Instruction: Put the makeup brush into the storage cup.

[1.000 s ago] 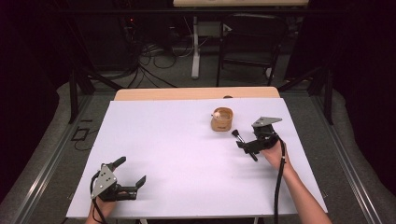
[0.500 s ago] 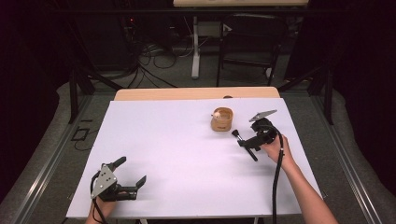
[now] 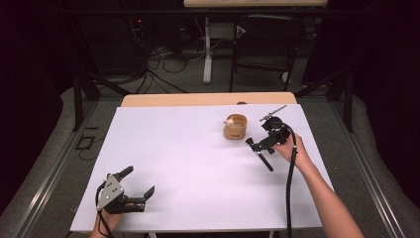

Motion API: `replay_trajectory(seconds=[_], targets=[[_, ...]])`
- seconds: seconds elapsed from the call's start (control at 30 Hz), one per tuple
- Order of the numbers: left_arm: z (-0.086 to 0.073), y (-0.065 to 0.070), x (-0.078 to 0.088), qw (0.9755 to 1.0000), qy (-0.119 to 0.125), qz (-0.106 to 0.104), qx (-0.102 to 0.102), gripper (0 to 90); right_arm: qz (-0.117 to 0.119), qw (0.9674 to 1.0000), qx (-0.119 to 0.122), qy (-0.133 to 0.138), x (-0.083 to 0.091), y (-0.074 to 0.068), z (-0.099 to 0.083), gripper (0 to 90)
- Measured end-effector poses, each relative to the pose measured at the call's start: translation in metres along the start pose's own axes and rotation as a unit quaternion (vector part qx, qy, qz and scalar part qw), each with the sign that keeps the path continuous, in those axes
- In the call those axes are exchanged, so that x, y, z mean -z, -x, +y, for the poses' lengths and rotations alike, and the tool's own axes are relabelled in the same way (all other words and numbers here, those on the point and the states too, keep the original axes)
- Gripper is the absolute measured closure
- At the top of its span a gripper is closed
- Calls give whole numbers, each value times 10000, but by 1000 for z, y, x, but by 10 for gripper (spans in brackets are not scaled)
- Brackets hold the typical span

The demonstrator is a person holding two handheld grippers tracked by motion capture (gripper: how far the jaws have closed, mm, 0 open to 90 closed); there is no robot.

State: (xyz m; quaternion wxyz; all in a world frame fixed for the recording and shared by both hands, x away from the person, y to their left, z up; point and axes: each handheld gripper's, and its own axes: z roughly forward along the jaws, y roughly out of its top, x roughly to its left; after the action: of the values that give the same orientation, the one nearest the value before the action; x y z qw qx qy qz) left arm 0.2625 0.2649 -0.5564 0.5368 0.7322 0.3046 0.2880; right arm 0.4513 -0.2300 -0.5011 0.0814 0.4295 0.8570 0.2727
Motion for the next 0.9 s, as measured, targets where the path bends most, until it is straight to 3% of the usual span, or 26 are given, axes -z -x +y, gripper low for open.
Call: replay_trajectory(seconds=[0.07, 0.13, 0.2, 0.3, 0.33, 0.37, 0.4, 0.43, 0.5, 0.53, 0.6, 0.67, 0.7, 0.73, 0.77, 0.87, 0.9], targets=[[0, 0, 0, 10000, -2, 3, -6, 0, -5, 9998, 47, -211, 0, -1, 5, 0], [0, 0, 0, 10000, -1, 0, -11, 0, 6, 9997, 52, -246, -2, -3, 9, 0], [0, 0, 0, 10000, 1, -9, -3, 0, -125, 9982, 188, -547, -4, -5, 16, 0], [0, 1, 1, 10000, -1, -19, -11, 0, -16, 9978, 158, -637, -9, -6, 18, 0], [0, 0, 1, 10000, -1, -21, -12, 0, -20, 9963, 168, -838, -9, -6, 21, 0], [0, 0, 1, 10000, -3, -25, -16, 0, -4, 9981, 104, -605, -14, -6, 20, 0], [0, 0, 1, 10000, -6, -24, -16, 0, -48, 9951, 179, -970, -12, -5, 24, 0], [0, 0, 1, 10000, -1, -25, -16, 0, -47, 9934, 182, -1128, -12, -5, 27, 0], [0, 0, 1, 10000, -3, -21, -18, 0, -153, 9946, 238, -994, -17, -8, 28, 0], [0, 0, 1, 10000, -14, -18, -22, 0, -208, 9916, 271, -1247, -18, -9, 31, 0], [0, 0, 0, 10000, -39, -35, -41, 0, -127, 9916, 276, -1257, -21, -10, 31, 0], [0, 0, 1, 10000, -38, -39, -37, 0, -174, 9882, 285, -1494, -20, -10, 36, 1], [0, 0, 1, 10000, -37, -36, -42, 0, -254, 9920, 211, -1217, -25, -11, 35, 110], [0, 0, 1, 10000, -33, -35, -45, 0, -453, 9818, 233, -1831, -19, -13, 42, 165], [0, 0, 1, 10000, -28, -35, -41, 0, -426, 9883, 113, -1461, -25, -14, 39, 167], [0, 1, 1, 10000, -35, -43, -52, 0, -415, 9886, 213, -1430, -29, -14, 39, 220], [0, 1, 1, 10000, -37, -43, -53, 0, -399, 9922, 122, -1175, -34, -15, 37, 250]])
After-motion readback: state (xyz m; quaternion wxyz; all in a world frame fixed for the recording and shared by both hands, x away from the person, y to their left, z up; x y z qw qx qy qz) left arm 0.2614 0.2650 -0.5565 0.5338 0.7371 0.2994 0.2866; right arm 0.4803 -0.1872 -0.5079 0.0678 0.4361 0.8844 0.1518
